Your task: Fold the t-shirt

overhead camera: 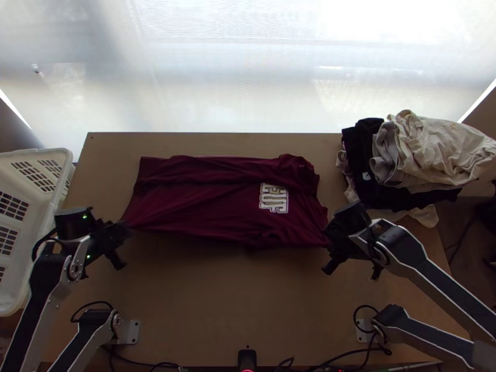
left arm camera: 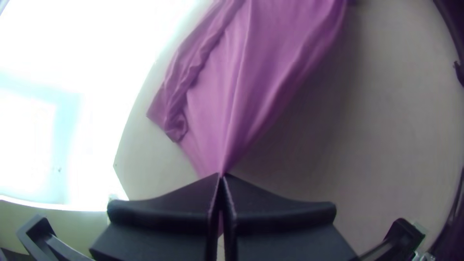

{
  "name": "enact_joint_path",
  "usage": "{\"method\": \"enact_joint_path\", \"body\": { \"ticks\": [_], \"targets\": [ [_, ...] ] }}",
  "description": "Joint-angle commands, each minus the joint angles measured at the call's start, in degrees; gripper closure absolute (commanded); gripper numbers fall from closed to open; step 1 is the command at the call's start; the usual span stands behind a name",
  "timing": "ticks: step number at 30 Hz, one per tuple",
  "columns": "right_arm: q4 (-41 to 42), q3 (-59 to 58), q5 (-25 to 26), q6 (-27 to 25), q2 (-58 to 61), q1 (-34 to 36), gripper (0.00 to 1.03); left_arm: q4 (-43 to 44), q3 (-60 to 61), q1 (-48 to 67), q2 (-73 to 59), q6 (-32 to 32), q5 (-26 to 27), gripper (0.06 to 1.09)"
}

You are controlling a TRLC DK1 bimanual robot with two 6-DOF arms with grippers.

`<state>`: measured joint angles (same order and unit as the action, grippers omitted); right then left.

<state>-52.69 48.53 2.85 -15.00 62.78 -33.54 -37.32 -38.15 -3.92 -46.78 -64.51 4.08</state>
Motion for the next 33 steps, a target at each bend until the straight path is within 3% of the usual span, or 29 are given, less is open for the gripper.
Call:
{"method": "enact_joint_path", "body": {
  "ticks": [1,9,16,24,33],
  "targets": [
    [-7.6,2.0,-4.1,1.6,-8.2,1.7,1.0,-11.2,-6.4,-4.3,7.0,3.6,3.6,1.05],
    [-9.5,5.7,-11.8,5.3,-12.6,6.8,1.0,-21.8,-10.6,-2.8,11.0,12.5,5.2,1.05],
    [0.6,13.0,-11.5,4.8,5.6,11.0,1.0,-1.5,-7.9,-3.0,-6.7,14.2,4.7,1.05],
    [6.1,22.7,-11.5,1.5,25.0,19.4,1.0,14.7,-14.8,-10.1,-30.9,9.3,4.2,1.05],
    [10.4,20.3,-11.3,2.4,30.8,19.7,1.0,19.0,-8.5,-9.7,-32.3,6.1,4.0,1.05]
  ]
}}
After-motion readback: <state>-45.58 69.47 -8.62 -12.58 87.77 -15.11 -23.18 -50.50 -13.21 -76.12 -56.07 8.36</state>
